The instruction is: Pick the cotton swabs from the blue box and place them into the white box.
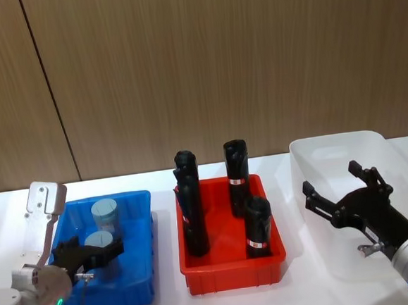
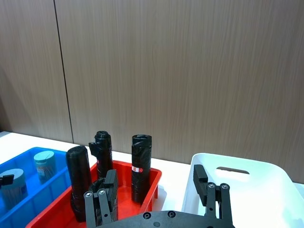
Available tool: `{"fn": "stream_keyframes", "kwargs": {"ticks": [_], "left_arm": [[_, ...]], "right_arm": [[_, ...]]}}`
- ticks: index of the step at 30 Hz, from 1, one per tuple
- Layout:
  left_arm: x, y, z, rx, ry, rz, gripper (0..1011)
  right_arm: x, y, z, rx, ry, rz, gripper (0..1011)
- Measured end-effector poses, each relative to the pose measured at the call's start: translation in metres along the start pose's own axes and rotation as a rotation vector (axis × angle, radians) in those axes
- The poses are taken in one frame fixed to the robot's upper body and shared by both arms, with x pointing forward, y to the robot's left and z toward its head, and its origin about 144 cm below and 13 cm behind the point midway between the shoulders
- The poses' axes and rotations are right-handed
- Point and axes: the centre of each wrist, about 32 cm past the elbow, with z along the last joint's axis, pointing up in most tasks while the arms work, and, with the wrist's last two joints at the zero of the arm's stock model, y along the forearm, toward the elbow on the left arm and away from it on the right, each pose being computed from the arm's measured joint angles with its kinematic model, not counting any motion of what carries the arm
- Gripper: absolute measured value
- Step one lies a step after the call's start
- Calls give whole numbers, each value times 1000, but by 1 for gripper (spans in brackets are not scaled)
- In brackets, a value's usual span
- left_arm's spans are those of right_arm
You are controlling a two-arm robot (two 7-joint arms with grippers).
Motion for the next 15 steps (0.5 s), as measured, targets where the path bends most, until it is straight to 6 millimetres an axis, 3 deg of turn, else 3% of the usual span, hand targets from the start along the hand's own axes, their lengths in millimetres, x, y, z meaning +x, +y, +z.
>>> {"fn": "stream_keyframes", "kwargs": {"ticks": [15], "left_arm": [[1,-16,3,55,12,3,1004]], "right_arm": [[0,0,0,0,0,0,1002]]}}
